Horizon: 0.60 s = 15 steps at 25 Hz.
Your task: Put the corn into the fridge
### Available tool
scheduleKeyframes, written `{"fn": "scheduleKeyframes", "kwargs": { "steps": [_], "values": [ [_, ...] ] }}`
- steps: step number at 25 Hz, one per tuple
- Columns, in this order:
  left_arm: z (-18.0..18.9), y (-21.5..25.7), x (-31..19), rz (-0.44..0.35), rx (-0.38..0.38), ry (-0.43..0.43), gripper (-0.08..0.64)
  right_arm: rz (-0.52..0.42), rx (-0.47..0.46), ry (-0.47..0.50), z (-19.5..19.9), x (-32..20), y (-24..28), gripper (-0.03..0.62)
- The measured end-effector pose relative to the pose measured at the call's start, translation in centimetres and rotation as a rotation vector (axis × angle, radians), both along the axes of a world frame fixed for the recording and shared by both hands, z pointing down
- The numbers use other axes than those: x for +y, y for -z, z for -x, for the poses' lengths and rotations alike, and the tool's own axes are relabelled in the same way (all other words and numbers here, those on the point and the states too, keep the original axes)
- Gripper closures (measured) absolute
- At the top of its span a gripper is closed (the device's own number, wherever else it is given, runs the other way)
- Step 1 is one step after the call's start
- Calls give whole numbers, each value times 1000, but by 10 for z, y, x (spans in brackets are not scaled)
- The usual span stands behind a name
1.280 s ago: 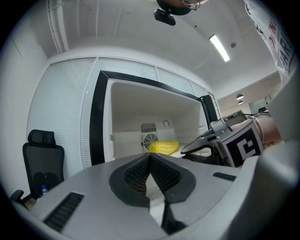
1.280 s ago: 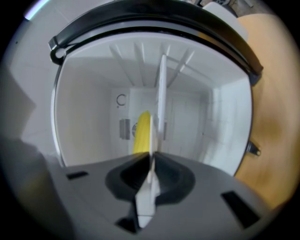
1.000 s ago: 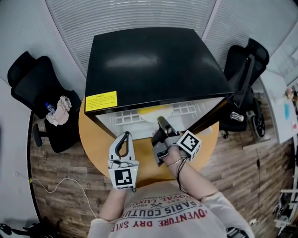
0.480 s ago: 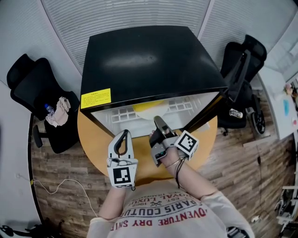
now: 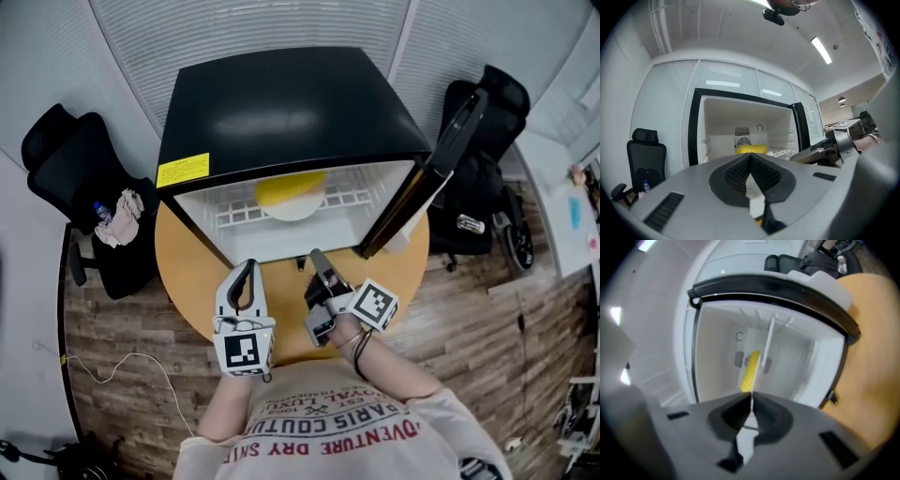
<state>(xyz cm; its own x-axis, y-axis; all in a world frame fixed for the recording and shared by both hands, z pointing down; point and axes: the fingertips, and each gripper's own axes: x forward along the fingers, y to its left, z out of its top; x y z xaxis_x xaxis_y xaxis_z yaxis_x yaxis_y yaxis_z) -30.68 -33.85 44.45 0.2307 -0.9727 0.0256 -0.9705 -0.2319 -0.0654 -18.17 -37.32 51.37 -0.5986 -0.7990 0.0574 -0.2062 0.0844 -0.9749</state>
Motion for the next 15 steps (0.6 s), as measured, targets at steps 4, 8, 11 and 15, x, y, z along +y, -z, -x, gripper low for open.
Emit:
{"fn": "scheduleKeyframes", "kwargs": {
  "steps": [4, 8, 11, 15],
  "values": [
    [-16, 5, 22, -1, 15, 8, 526, -139, 158, 52, -12, 23, 14, 560],
    [-29, 7, 43, -5, 12, 15, 526, -335, 378, 90, -26, 40, 28, 560],
    [-37, 7, 56, -2, 11, 18, 526, -475, 584, 101, -36, 55, 35, 558],
    [-46, 7, 70, 3, -10, 14, 526, -691, 906, 78, -45, 71, 52, 560]
  ]
}}
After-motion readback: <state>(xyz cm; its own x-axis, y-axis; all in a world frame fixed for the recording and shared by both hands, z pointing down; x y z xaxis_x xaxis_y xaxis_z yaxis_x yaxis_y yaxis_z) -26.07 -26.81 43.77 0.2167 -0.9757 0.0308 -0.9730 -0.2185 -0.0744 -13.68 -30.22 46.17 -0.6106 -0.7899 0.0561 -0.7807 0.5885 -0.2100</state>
